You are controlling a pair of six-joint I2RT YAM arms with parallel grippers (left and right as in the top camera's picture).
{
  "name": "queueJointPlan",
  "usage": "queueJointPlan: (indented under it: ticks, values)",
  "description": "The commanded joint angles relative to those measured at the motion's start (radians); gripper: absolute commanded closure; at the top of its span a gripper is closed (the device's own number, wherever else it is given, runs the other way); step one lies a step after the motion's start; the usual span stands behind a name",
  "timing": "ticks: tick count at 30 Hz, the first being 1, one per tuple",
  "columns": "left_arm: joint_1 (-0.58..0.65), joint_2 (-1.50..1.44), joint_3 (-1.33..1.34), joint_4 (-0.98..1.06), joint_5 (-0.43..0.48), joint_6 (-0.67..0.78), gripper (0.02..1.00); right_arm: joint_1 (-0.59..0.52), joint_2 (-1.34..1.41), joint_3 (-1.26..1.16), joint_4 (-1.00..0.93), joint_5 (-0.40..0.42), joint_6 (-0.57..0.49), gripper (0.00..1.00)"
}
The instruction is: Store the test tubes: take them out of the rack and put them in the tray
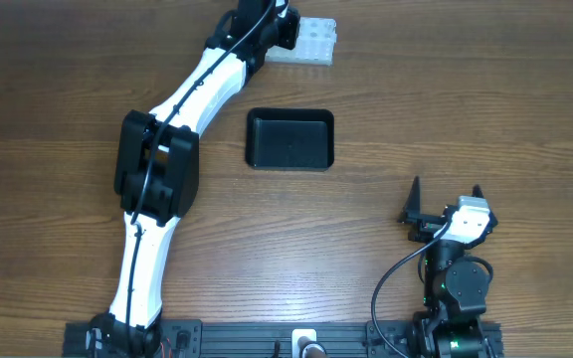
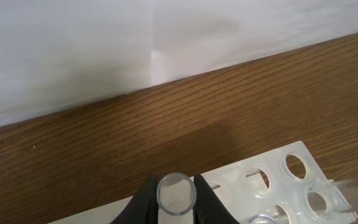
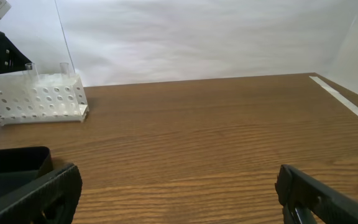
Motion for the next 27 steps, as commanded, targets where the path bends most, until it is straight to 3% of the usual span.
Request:
queueJointPlan:
  ticks: [1,18,27]
  values:
    - [0.0,0.01,0.023,0.004,0.017,0.011,0.866,-0.007,-0.009,-0.006,-0.002,-0.002,0.002,0.009]
    - [0.0,0.01,0.022,0.003,0.017,0.011,0.972,-0.007,-0.009,-0.006,-0.002,-0.002,0.002,0.009]
    - [0.0,0.01,0.023,0.004,0.016,0.011,0.978,-0.007,-0.009,-0.006,-0.002,-0.002,0.002,0.007]
